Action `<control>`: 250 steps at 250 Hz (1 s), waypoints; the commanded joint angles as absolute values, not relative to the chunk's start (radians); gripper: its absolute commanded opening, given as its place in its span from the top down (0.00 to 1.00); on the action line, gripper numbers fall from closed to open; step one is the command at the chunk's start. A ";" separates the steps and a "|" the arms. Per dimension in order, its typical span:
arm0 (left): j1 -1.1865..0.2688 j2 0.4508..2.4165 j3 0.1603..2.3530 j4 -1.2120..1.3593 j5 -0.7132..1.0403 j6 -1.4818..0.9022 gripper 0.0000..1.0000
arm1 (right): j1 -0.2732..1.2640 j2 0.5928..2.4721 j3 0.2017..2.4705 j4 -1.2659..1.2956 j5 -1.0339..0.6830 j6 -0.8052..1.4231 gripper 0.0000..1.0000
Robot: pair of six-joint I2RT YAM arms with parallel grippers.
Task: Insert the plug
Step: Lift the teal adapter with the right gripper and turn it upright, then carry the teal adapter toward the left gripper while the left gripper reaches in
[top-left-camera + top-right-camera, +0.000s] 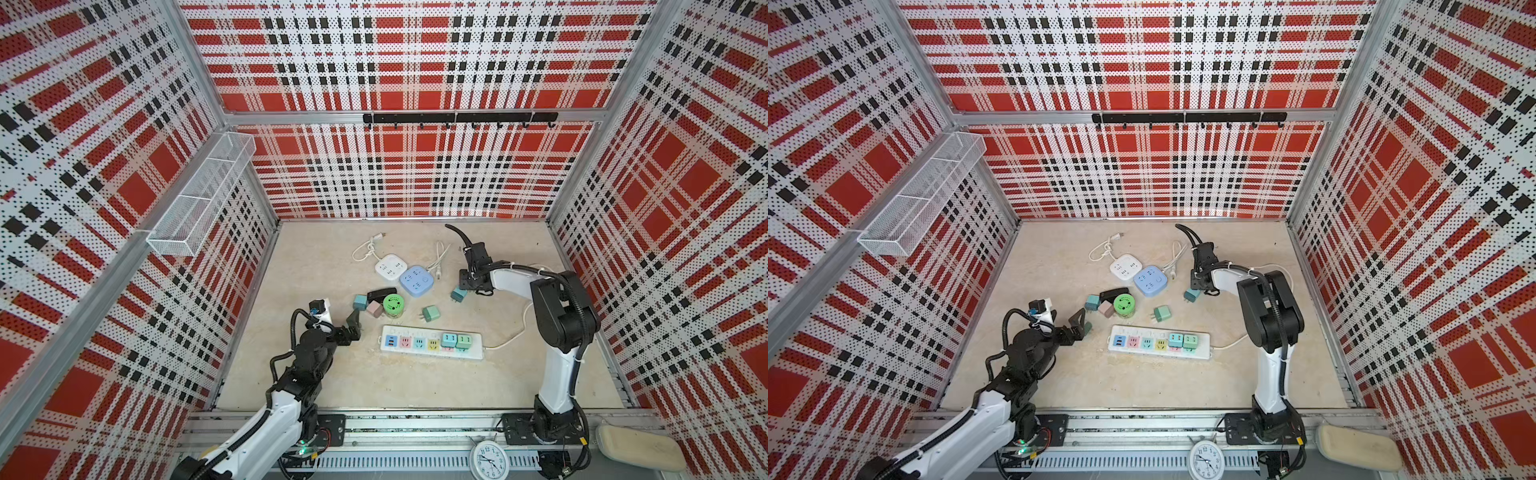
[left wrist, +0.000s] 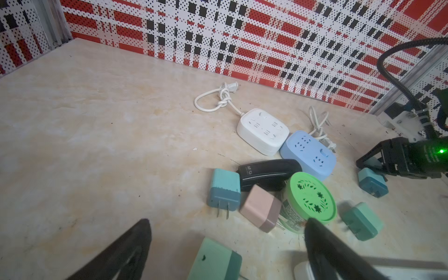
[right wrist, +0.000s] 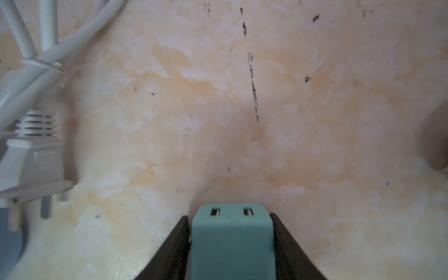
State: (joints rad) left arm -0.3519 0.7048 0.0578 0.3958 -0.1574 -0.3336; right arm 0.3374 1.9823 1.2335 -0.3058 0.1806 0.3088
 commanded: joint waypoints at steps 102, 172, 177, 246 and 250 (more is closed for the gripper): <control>-0.346 0.732 0.094 0.416 -0.193 -0.387 0.01 | 0.342 1.955 1.209 -0.330 0.189 0.319 0.66; -0.345 0.894 0.178 0.379 -0.235 -0.410 0.01 | 0.355 1.698 1.116 -0.304 0.193 0.294 0.70; -0.345 0.901 0.182 0.377 -0.226 -0.407 0.01 | 0.359 1.671 1.103 -0.298 0.195 0.290 0.70; -0.386 0.895 0.192 0.367 -0.179 -0.346 0.01 | 0.555 1.334 0.905 -0.190 0.283 0.173 0.77; -0.389 0.893 0.192 0.367 -0.179 -0.342 0.01 | 0.574 1.316 0.893 -0.182 0.297 0.165 0.77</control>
